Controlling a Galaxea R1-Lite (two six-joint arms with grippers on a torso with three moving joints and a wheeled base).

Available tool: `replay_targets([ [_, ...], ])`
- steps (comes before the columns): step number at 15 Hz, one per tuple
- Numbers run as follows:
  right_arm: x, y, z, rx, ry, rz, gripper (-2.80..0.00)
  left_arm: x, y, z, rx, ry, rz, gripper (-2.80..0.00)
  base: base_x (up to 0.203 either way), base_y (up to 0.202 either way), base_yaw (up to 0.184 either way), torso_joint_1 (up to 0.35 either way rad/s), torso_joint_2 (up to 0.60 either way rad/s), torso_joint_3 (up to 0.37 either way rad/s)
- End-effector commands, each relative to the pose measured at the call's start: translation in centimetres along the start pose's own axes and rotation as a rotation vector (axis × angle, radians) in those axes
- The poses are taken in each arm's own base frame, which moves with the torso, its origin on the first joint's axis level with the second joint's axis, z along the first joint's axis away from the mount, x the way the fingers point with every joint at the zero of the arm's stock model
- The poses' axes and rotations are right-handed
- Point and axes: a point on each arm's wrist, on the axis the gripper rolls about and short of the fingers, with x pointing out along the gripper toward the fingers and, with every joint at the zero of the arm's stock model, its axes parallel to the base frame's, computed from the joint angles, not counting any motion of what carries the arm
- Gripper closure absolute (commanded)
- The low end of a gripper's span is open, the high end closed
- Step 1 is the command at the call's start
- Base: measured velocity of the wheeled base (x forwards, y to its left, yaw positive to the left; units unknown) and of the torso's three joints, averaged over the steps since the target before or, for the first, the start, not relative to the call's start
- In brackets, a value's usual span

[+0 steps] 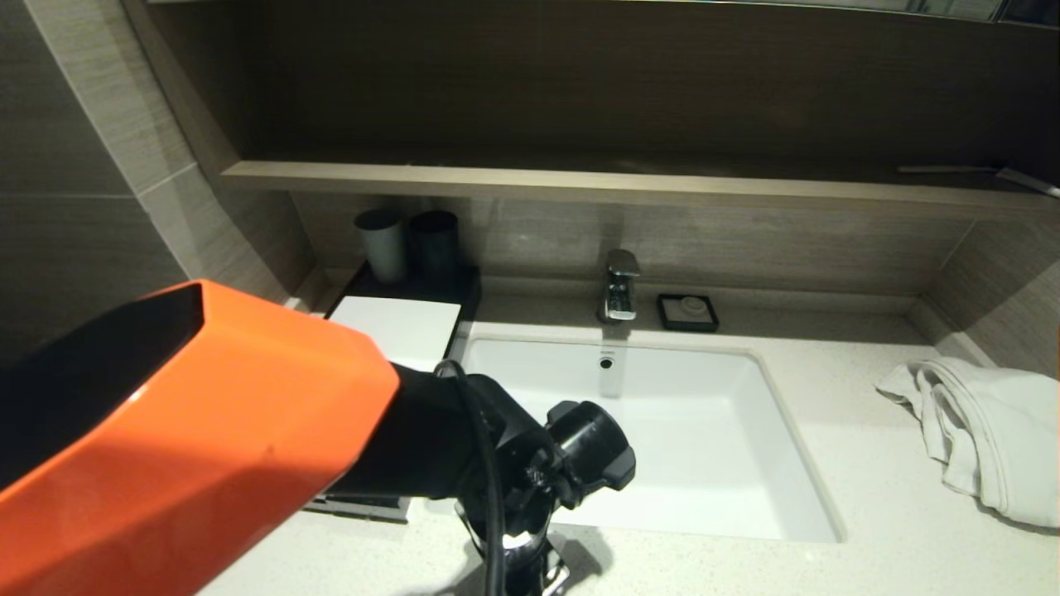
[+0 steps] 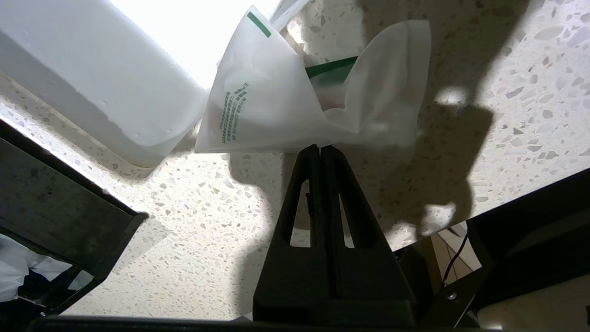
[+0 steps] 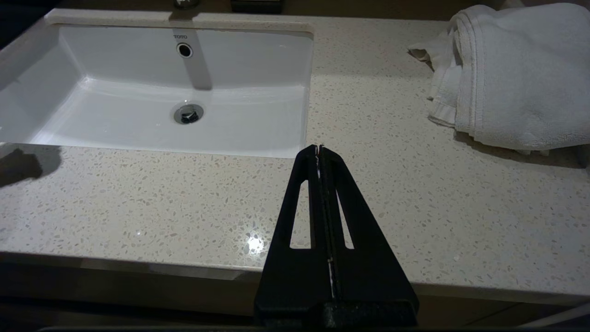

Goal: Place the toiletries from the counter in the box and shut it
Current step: Pick up the bathroom toiletry

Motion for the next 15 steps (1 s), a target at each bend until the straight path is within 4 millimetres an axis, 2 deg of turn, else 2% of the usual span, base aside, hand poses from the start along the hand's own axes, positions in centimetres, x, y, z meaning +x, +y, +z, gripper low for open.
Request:
replay_targets([
  [1,0.0,0.0,0.0,0.000,0.000,0.000,0.00,-0.2,0.1,0.1,-0.003,-0.007,0.002,0.00,0.000,0.000,0.000,0.000,0.00,0.000],
  [11,0.0,0.0,0.0,0.000,0.000,0.000,0.00,-3.1,1.8,-0.6,-0.045,-0.039,0.010,0.00,0.000,0.000,0.000,0.000,0.00,0.000],
  [15,0.0,0.0,0.0,0.000,0.000,0.000,0.00,-4.2,3.1,0.9,-0.086,-0.119,0.036,0.00,0.000,0.000,0.000,0.000,0.00,0.000],
])
